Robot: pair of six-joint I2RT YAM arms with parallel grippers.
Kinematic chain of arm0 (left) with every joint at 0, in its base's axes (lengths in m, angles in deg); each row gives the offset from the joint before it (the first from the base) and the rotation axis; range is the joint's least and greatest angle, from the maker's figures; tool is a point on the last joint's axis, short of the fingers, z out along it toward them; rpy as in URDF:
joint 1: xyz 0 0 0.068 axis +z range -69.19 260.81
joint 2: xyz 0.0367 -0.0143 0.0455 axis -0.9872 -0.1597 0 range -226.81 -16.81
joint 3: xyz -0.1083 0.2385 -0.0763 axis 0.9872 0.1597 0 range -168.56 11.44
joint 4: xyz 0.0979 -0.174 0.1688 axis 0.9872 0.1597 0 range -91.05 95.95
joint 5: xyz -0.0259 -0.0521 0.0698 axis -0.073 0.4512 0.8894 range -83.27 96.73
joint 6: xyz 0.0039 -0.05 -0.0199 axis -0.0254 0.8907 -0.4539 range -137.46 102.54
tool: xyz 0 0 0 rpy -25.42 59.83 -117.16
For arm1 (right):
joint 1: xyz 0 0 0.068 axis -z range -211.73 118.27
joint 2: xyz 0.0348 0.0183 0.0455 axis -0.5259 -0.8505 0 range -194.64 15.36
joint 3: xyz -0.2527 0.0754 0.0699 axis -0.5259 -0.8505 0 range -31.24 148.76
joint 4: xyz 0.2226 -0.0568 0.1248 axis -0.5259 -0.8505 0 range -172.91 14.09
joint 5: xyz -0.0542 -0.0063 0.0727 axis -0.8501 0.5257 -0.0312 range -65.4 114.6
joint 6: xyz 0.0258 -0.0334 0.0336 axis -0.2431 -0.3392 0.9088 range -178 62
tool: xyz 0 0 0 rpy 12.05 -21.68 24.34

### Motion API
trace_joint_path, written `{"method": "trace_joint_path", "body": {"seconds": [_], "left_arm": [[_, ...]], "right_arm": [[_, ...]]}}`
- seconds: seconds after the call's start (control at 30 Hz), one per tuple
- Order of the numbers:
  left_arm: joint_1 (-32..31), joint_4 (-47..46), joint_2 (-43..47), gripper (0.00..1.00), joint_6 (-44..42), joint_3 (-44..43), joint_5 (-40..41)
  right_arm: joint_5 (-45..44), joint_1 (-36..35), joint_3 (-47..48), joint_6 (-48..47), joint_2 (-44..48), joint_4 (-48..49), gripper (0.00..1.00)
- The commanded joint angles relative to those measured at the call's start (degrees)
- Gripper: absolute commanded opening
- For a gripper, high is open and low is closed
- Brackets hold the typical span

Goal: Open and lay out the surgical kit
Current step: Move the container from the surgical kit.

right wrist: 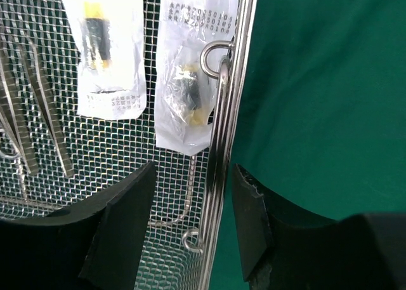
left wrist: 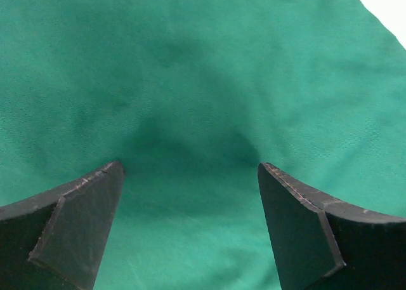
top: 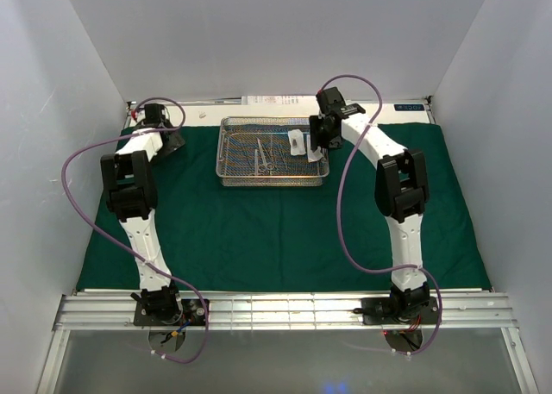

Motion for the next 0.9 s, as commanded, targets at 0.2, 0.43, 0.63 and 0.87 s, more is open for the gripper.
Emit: {"method": "trace_joint_path", "body": {"seconds": [0.2,0.43,0.63,0.87], "left_arm": [[2.48,-1.26,-2.74,0.98,-0.66,-0.45,1.39],[3.98,-1.43,-3.88,0.98,-0.66,0.34,1.65],[5.21,-1.52,-4.67,0.98,-0.57,0.96,1.83],[5.91,-1.52,-5.46,0.98,-0.48,0.96,1.74]], "right_arm": [[-0.59,0.15,3.43,2.52,-4.12,-0.30,0.50],[-1.56,0.68,4.13,2.79,-4.39,-0.39,0.21],[-2.35,2.00,3.78,1.82,-2.81,-0.74,0.08],[-1.56,5.51,2.20,0.42,0.44,-0.83,0.08]]}}
